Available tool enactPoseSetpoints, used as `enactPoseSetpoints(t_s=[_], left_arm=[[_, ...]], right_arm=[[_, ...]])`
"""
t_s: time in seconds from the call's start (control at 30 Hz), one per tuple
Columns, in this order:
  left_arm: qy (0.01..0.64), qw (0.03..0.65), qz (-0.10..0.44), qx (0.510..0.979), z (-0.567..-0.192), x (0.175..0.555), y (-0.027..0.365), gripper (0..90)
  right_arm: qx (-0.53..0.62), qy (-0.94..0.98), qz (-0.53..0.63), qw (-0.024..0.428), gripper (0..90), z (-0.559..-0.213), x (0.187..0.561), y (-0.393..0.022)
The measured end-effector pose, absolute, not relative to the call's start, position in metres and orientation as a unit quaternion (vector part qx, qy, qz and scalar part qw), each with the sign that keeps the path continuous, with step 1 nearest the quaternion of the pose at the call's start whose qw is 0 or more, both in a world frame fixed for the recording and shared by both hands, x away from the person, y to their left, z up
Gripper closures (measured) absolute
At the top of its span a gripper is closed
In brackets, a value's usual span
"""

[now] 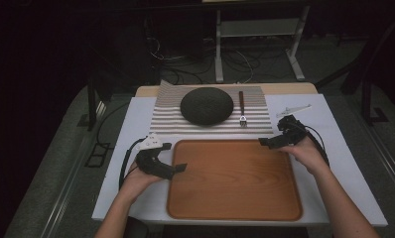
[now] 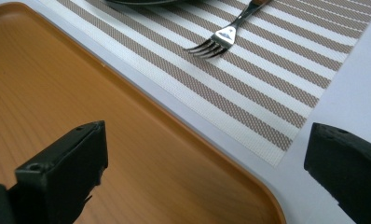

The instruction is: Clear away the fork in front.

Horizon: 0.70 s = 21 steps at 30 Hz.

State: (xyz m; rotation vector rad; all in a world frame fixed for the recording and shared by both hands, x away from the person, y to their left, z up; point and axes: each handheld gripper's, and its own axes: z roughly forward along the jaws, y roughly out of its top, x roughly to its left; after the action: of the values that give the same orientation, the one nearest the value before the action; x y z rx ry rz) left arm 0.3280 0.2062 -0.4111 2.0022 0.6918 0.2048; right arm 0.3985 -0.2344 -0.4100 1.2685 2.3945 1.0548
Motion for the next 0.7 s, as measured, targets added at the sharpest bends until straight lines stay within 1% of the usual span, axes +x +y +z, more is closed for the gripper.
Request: enactPoseSetpoints(t_s=[0.7], left_arm=[[0.279,0.489,0.086,0.822,-0.409,0.327,0.206,0.0]], right_arm=[[0.439,0.823,0.345,0.105,0.0,-0.404,0.435,-0.213]])
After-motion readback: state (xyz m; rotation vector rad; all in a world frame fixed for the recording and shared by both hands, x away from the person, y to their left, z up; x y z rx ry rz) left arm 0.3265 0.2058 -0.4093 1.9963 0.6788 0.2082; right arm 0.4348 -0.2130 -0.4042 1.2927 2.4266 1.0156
